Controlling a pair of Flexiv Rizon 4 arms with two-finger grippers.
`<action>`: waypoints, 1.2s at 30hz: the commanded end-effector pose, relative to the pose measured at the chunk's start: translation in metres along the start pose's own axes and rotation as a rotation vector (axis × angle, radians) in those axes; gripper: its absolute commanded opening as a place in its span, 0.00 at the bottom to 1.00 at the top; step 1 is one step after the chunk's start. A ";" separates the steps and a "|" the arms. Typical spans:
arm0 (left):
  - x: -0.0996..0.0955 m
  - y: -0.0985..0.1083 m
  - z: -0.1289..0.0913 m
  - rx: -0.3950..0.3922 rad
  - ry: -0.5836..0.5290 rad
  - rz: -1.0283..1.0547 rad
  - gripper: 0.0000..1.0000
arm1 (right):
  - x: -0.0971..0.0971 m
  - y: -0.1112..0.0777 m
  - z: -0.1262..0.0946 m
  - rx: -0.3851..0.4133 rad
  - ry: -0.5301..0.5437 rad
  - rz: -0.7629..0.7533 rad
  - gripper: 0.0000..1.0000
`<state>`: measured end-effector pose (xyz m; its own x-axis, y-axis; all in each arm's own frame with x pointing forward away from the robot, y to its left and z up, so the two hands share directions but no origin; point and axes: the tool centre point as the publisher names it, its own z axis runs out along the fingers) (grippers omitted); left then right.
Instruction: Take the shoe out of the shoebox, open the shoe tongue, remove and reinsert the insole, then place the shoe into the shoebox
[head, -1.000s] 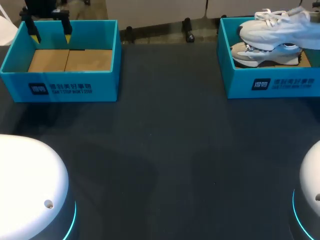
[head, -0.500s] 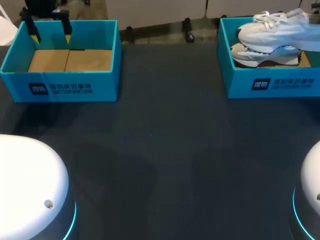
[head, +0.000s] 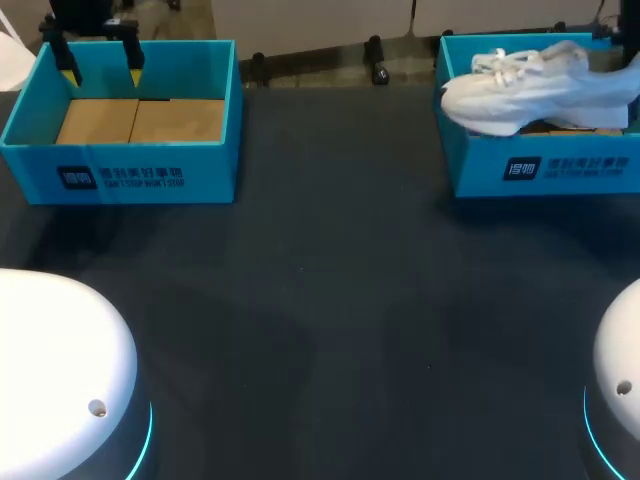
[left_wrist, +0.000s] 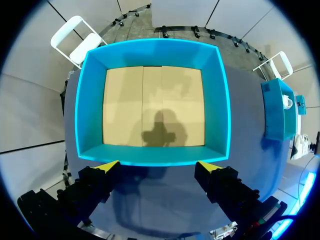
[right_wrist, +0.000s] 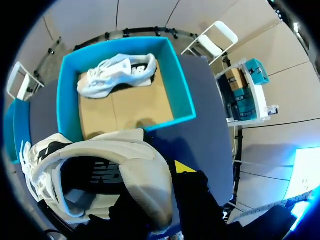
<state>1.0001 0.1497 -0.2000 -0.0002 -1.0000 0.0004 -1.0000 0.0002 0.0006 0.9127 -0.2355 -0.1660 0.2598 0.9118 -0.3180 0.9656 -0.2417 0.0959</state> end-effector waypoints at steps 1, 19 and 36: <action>0.000 0.000 0.000 0.000 0.000 0.000 1.00 | 0.006 -0.049 -0.011 -0.087 -0.002 -0.013 0.00; 0.000 0.000 0.000 0.000 0.000 0.000 1.00 | 0.094 -0.160 -0.040 -0.076 0.102 -0.098 0.00; 0.000 0.000 0.000 0.000 0.000 0.000 1.00 | 0.139 -0.227 -0.045 -0.066 0.138 -0.110 0.00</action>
<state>1.0001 0.1498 -0.2000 0.0000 -1.0000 0.0005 -1.0000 0.0000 0.0007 0.7312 -0.0387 -0.1911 0.1443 0.9687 -0.2020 0.9851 -0.1214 0.1215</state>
